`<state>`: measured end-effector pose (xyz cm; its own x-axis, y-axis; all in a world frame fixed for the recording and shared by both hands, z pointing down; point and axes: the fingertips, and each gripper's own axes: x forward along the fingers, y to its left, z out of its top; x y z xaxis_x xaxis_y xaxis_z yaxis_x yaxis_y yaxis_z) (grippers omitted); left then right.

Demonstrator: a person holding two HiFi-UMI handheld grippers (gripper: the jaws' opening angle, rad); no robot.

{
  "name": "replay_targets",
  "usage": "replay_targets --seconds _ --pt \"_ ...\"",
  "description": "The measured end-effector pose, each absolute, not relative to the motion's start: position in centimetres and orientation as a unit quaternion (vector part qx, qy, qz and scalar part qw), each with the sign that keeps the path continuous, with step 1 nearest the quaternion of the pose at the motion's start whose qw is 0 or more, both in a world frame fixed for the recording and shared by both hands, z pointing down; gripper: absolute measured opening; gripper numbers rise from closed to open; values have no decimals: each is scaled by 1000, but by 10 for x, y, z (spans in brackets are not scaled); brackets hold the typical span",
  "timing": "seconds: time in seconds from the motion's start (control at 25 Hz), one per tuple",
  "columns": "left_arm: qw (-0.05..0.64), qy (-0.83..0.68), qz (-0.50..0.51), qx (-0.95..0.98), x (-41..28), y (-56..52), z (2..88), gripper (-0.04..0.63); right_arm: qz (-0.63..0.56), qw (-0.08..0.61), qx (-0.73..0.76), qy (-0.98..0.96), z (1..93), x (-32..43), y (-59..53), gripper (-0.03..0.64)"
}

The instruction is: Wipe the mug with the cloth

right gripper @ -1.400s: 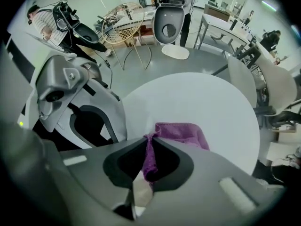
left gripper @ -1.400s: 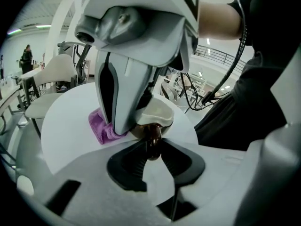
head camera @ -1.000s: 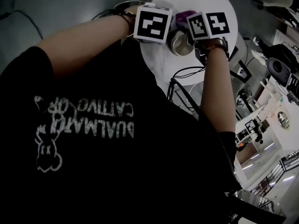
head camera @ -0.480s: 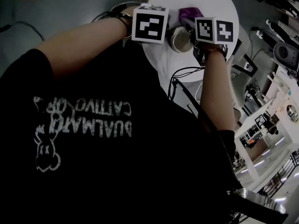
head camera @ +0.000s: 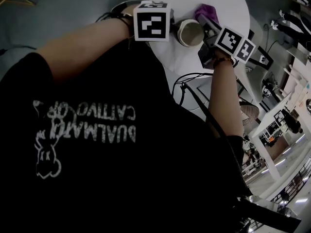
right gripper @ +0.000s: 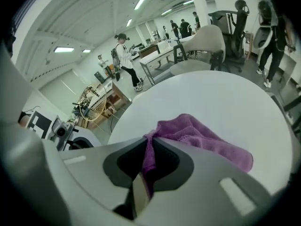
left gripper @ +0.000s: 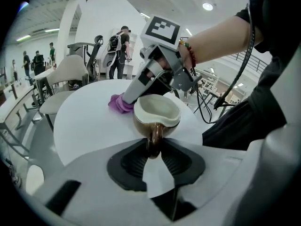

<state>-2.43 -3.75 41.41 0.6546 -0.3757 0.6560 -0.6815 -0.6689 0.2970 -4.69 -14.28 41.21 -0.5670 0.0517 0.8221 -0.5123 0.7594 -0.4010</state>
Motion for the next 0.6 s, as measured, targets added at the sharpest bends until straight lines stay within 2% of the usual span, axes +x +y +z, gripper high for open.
replay_targets --seconds 0.6 --pt "286 -319 307 850 -5 -42 425 89 415 261 220 -843 401 14 -153 32"
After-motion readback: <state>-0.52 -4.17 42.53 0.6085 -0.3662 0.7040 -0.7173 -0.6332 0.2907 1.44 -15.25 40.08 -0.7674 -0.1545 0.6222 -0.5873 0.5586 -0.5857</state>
